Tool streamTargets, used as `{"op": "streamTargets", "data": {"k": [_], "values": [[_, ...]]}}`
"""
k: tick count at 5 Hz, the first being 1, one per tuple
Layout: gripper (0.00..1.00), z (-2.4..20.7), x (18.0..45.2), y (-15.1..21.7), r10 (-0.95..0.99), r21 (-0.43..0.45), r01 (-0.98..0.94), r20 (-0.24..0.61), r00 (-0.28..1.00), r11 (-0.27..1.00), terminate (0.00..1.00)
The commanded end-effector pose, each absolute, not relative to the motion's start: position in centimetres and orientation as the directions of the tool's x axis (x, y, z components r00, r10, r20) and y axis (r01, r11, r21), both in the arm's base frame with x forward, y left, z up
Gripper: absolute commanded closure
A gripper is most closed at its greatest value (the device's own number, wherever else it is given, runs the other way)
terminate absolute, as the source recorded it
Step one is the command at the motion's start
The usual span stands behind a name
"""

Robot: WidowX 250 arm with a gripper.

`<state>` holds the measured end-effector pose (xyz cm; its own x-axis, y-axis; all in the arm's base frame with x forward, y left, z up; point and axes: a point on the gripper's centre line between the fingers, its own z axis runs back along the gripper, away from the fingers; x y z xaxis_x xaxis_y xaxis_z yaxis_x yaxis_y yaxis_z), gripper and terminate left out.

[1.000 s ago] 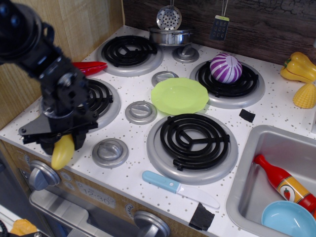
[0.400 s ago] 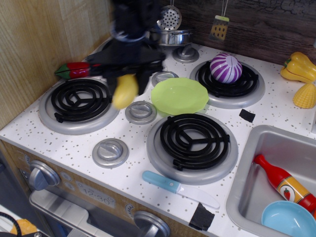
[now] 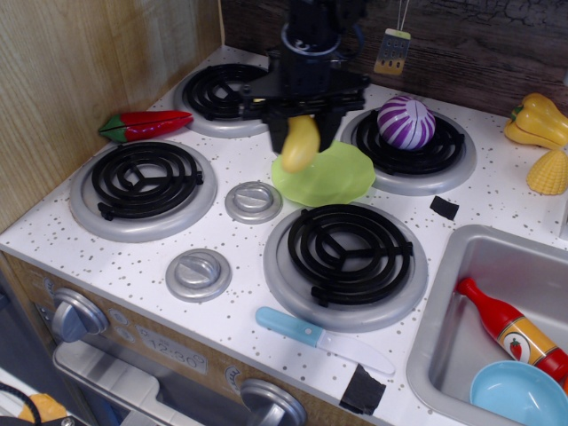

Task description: Put banana on plate

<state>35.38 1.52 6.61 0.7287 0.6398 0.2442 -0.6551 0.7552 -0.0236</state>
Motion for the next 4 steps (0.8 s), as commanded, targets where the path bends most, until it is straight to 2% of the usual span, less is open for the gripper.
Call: {"op": "streamTargets", "data": {"k": [1, 2, 3, 4], "values": [[1.00, 5.9, 38.2, -0.1, 0.662, -0.169, -0.641, 0.247, 0.708, 0.749, 0.00], [0.00, 5.5, 38.4, -0.3, 0.650, -0.221, -0.611, 0.269, 0.711, 0.760, 0.00], [0.00, 4.9, 38.4, -0.6, 0.659, -0.246, -0.611, 0.288, 0.695, 0.752, 0.00], [0.00, 4.9, 38.4, -0.6, 0.659, -0.246, -0.611, 0.288, 0.695, 0.752, 1.00]]}}
